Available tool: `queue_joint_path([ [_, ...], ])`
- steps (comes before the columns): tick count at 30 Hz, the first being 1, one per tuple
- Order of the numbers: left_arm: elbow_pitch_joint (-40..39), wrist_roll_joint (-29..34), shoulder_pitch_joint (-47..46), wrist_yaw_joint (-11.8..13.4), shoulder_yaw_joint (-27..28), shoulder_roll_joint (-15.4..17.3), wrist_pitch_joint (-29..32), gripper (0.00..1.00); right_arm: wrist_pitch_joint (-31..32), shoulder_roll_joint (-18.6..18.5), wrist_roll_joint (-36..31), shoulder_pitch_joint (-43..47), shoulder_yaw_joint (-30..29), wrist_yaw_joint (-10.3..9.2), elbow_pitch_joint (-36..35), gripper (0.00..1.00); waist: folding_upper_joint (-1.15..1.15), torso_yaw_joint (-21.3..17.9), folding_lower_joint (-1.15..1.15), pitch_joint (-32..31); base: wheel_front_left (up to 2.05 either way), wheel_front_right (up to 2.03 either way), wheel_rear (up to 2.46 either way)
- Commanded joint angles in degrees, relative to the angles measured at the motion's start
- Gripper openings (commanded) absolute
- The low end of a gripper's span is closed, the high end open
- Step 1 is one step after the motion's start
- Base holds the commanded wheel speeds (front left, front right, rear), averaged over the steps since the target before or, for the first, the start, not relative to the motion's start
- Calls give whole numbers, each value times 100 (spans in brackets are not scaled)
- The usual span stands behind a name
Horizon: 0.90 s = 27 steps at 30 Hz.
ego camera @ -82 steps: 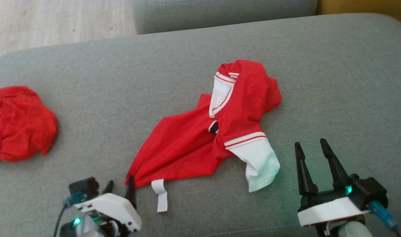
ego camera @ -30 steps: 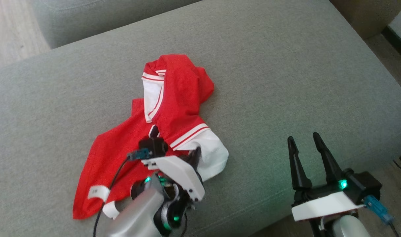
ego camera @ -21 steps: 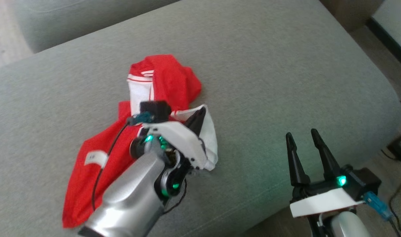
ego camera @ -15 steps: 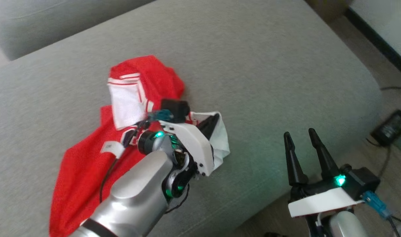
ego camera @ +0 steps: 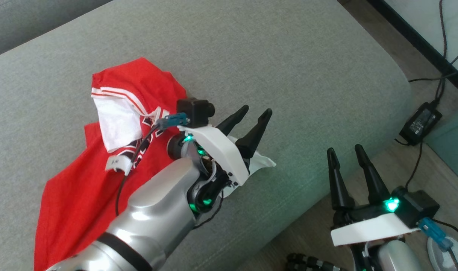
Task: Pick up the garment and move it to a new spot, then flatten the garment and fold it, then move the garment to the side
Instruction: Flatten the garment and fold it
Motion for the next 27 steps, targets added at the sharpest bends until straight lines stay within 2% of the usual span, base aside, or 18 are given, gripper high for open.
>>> queue_joint_path([
  [1, -225, -225, -252, -20, 79, -14, -206, 100, -37, -26, 43, -204, 109, 44, -174, 100, 0, 8, 0, -6, 0, 0, 0],
  [6, -176, -267, -358, 86, -214, -15, -475, 100, -37, -26, 12, -261, 167, 44, -147, 100, 0, 99, 0, -63, 0, 0, 0],
  [10, -188, 13, -423, 309, -428, -15, -612, 100, -37, -26, -56, -256, 117, 44, -169, 100, 0, 339, 0, -152, 0, 0, 0],
  [14, -401, 162, -223, 584, -299, -14, -657, 100, -37, -26, -177, -209, 57, 44, -219, 100, 0, 600, 0, -289, 0, 0, 0],
  [17, -739, 540, 42, 861, 1, 106, -664, 100, -37, -26, -311, -150, 18, 44, -266, 100, 0, 805, 0, -412, 0, 0, 0],
  [22, -1607, 1456, 882, 1464, 674, 481, -666, 100, -37, -26, -550, 5, -119, 44, -340, 100, 0, 1218, 0, -656, 0, 0, 0],
  [23, -1950, 1799, 1298, 1662, 942, 624, -666, 100, -37, -26, -630, 78, -192, 44, -347, 100, 0, 1402, 0, -759, 0, 0, 0],
  [27, -2497, 2363, 2166, 1979, 1533, 847, -667, 100, -37, -26, -779, 211, -337, 44, -350, 100, 0, 1782, 0, -935, 0, 0, 0],
])
